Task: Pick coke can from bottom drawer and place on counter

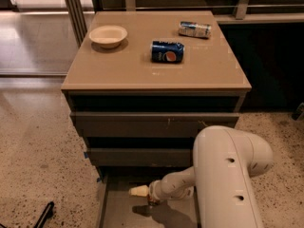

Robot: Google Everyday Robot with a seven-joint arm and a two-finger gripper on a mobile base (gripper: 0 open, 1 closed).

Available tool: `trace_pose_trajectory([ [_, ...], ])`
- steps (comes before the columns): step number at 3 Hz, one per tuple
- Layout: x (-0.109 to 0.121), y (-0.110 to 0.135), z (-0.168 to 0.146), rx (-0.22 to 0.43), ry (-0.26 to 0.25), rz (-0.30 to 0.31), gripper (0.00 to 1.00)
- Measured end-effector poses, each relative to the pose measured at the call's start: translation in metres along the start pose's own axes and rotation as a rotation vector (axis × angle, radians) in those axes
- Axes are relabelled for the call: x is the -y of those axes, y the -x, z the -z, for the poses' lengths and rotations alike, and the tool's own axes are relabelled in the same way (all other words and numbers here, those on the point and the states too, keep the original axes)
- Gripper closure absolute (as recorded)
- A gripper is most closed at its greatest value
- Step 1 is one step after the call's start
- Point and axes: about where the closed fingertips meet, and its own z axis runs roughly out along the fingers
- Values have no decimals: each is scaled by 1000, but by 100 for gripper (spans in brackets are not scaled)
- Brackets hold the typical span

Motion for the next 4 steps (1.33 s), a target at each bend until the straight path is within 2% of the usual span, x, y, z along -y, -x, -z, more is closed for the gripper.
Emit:
trace_pose_trajectory([
  [1,11,5,-2,-54,127,-13,0],
  [4,32,4,-26,-32,52,-42,0],
])
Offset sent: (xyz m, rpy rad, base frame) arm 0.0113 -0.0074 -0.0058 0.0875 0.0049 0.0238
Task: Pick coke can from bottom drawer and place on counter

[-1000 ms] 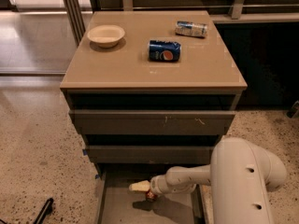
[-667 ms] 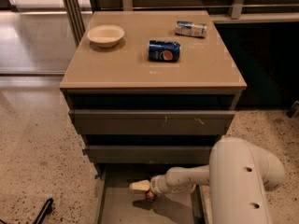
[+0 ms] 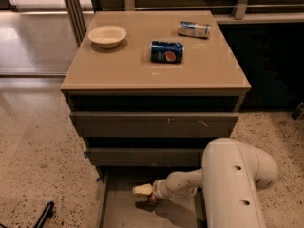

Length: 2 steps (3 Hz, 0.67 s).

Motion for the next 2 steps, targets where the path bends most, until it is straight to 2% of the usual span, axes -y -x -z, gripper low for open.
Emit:
trace_pose_trajectory([
  [2,20,-1,-2,15,29,-56,0],
])
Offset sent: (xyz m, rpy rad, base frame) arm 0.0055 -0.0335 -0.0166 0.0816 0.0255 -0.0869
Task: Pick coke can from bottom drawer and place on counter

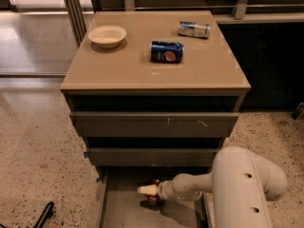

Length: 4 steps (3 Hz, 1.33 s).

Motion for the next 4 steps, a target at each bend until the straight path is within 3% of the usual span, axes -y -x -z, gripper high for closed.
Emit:
trace_pose_trajectory([
  [2,-4,5,-22,-9,63,-43,0],
  [4,-2,2,-35,-24,47,-54,0],
])
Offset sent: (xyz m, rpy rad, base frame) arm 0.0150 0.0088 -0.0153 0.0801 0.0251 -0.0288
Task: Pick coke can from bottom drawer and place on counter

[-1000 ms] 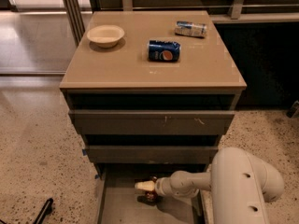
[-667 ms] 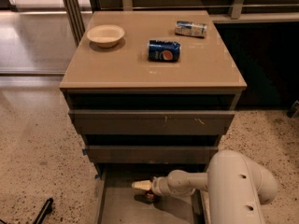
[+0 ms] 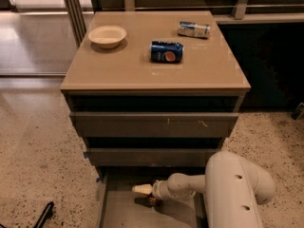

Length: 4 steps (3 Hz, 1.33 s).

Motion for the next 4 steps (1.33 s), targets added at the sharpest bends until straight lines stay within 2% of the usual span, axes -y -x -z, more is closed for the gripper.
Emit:
trace_pose_trajectory([
  [1,11,-4,-6,-16,-49,-17,0],
  [2,13,-5,-7,-19,-55,-17,3],
  [4,13,-5,-7,-19,-55,-17,45],
])
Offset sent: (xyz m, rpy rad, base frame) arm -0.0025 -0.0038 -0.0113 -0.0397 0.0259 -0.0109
